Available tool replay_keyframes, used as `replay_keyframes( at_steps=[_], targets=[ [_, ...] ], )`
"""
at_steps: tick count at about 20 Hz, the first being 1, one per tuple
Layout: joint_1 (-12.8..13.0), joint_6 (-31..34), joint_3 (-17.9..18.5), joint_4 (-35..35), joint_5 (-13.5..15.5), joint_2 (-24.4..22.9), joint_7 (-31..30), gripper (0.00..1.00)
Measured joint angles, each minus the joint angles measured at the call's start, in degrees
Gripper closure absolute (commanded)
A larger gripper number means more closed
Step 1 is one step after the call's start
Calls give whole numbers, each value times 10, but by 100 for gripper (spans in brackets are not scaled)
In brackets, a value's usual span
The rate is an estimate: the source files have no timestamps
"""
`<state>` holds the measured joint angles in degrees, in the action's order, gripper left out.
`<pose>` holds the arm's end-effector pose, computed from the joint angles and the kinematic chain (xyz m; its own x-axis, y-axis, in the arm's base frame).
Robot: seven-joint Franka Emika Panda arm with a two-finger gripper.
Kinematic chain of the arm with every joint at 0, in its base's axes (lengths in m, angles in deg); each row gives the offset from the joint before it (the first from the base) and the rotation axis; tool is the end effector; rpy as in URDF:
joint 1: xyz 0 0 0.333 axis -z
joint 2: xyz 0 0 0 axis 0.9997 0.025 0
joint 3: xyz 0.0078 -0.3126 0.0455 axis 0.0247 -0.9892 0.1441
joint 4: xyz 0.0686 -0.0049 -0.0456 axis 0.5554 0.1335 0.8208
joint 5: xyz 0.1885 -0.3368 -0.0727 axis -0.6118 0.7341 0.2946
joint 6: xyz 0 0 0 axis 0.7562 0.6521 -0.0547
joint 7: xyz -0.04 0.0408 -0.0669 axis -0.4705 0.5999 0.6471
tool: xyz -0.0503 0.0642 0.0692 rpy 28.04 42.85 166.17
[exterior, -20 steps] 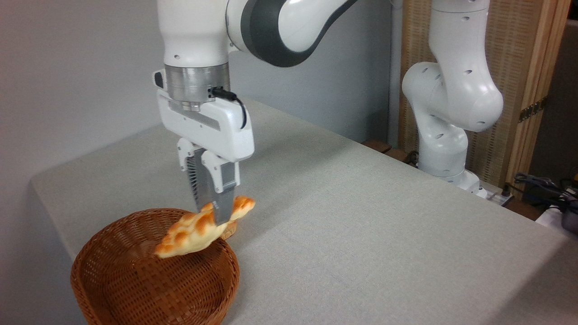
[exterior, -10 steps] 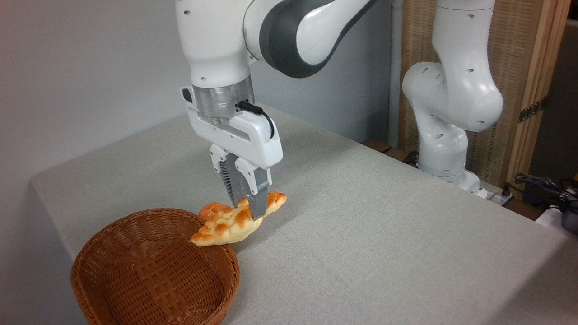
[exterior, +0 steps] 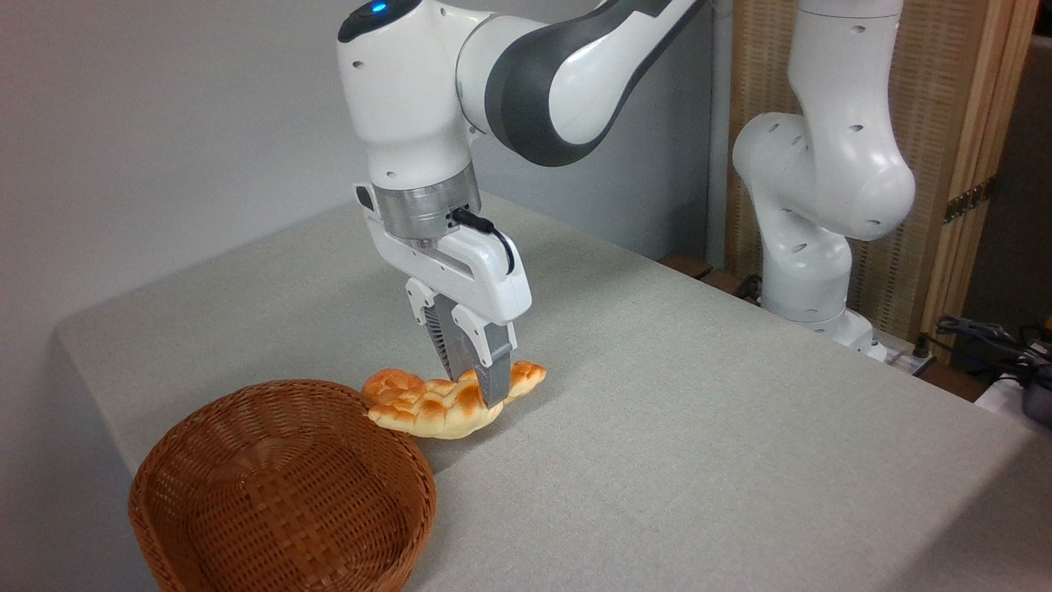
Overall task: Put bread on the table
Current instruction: 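Lower the braided bread onto the table beside the basket and release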
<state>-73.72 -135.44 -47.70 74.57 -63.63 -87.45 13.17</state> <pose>0.5150 -0.0558 0.4605 0.7312 -0.6812 -0.0354 -0.6810 -0.7320 0.0210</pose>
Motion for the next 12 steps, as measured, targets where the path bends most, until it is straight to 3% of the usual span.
replay_keyframes(
  at_steps=[12],
  targets=[
    [8,14,-1,5,11,2,10,0]
  ],
)
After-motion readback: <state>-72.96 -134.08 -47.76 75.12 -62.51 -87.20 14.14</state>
